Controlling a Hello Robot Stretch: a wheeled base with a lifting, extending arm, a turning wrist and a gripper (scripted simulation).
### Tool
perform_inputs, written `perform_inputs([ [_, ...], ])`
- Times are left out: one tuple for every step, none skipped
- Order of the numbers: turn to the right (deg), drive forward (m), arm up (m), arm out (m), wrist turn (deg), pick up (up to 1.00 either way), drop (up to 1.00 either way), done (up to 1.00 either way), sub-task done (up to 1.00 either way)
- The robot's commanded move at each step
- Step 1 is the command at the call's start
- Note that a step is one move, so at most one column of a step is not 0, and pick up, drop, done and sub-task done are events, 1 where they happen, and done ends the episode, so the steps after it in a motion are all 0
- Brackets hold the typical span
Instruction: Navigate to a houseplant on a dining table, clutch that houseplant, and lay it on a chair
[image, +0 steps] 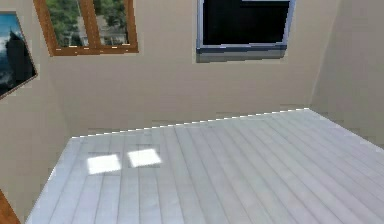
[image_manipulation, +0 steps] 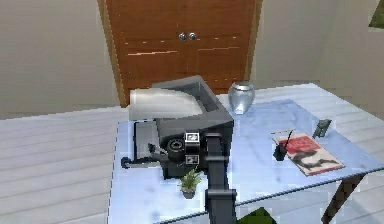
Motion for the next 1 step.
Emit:
perform_inputs([
  [0.0, 0.00, 0.00, 0.00, 42.0, 0.00, 0.00, 0.00, 0.00],
])
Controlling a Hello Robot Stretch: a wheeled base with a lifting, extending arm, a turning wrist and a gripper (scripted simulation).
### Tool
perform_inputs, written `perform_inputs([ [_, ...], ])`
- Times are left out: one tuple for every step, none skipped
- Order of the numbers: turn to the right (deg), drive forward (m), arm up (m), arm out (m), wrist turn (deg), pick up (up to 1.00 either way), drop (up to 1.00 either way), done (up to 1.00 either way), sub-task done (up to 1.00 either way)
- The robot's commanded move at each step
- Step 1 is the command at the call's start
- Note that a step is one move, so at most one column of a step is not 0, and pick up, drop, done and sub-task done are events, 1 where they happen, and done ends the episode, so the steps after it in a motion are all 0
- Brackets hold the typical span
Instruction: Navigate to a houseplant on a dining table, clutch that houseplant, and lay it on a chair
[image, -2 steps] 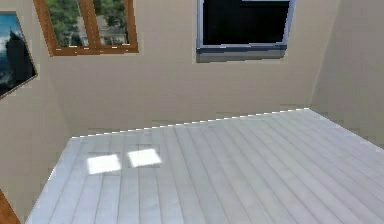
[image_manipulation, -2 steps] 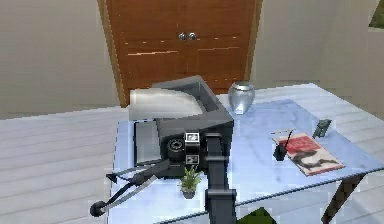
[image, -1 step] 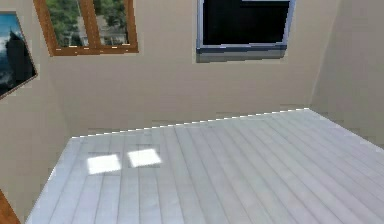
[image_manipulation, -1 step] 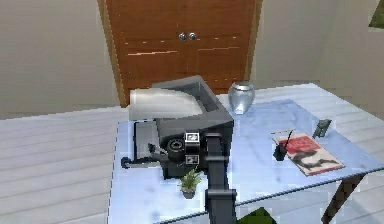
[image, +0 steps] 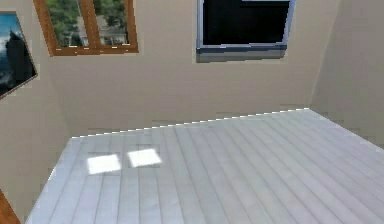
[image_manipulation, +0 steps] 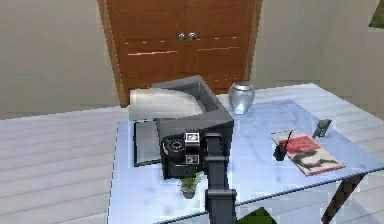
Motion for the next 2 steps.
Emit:
perform_inputs([
  [0.0, 0.00, -0.30, 0.00, 0.0, 0.00, 0.00, 0.00, 0.00],
  [0.0, 0.00, 0.00, 0.00, 0.0, 1.00, 0.00, 0.00, 0.00],
])
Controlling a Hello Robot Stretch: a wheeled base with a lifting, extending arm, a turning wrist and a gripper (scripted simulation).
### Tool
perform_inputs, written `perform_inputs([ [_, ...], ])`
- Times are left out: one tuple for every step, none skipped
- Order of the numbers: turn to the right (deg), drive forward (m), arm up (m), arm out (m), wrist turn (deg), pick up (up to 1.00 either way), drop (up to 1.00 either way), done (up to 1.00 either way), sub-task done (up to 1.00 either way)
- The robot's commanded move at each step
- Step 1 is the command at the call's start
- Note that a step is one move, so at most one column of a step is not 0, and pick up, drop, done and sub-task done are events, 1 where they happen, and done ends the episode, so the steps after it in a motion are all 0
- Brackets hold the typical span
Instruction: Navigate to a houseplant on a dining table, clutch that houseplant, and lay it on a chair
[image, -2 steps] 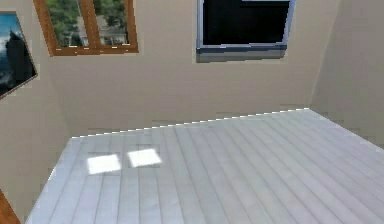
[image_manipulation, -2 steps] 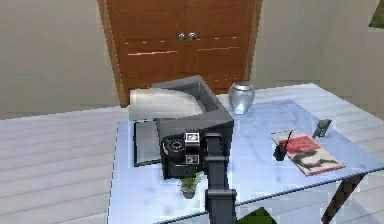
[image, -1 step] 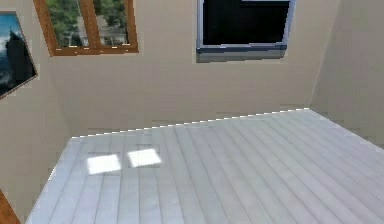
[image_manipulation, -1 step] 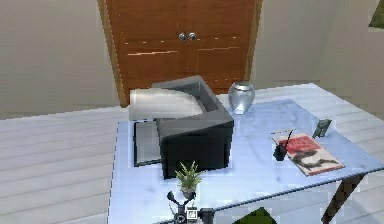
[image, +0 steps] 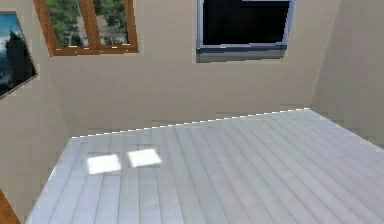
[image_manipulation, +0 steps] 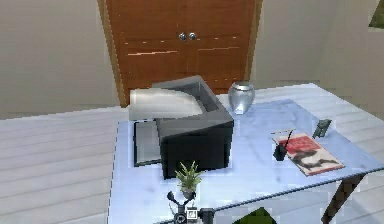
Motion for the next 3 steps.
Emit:
perform_inputs([
  [0.0, 0.00, 0.10, 0.00, 0.0, 0.00, 0.00, 0.00, 0.00],
  [0.0, 0.00, 0.36, 0.00, 0.0, 0.00, 0.00, 0.00, 0.00],
  [0.0, 0.00, 0.00, 0.00, -45.0, 0.00, 0.00, 0.00, 0.00],
])
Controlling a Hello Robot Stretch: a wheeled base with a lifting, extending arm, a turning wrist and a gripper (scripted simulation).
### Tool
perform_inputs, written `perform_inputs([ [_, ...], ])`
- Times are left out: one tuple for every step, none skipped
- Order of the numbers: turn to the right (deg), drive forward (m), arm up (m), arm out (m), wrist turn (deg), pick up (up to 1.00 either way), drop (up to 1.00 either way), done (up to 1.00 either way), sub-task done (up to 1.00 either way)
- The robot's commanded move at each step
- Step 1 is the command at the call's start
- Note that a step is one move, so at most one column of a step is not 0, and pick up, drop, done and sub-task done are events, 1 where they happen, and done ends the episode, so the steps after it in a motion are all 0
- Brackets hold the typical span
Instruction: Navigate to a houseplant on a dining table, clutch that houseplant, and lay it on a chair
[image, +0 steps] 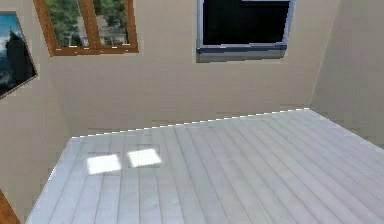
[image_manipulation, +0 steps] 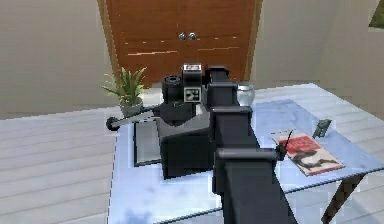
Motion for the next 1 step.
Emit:
perform_inputs([
  [0.0, 0.00, 0.00, 0.00, -45.0, 0.00, 0.00, 0.00, 0.00],
])
